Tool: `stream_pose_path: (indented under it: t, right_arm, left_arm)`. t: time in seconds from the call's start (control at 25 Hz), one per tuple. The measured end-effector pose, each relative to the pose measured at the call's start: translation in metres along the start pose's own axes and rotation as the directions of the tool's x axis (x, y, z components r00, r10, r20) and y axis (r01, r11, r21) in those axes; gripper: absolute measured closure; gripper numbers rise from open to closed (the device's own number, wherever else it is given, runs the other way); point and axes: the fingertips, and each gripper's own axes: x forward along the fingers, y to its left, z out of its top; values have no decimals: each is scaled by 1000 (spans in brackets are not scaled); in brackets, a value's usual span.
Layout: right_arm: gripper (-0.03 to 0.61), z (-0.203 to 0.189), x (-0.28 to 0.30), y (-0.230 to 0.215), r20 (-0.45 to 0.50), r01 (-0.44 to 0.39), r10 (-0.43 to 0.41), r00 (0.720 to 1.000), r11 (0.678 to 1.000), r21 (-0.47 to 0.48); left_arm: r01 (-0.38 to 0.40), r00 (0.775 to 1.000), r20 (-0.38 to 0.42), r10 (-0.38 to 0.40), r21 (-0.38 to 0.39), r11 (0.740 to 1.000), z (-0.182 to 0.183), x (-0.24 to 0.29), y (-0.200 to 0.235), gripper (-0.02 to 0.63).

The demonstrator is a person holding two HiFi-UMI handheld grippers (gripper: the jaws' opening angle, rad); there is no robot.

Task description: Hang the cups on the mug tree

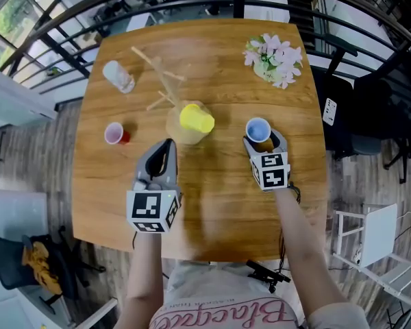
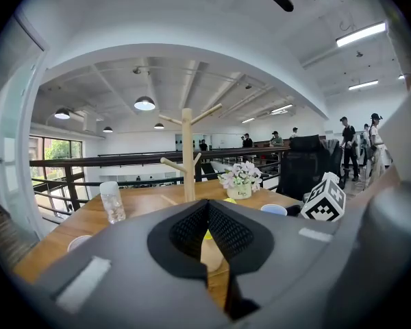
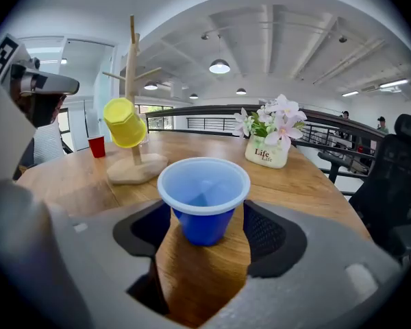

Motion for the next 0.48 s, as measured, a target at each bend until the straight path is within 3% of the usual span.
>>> stream_pose_path:
  t: [0.12,0.48]
  right_arm:
    - [289,3,2,-1,8,3,-3,1000,1000,7]
    - [285,12,-6,2,18,2,-2,1000,1000,3]
  left_arm:
    - [-1,1000,3,1,-3,1000,0,2,-1,601]
    - [-20,999,26,21,-28,999,8,-1,3,603]
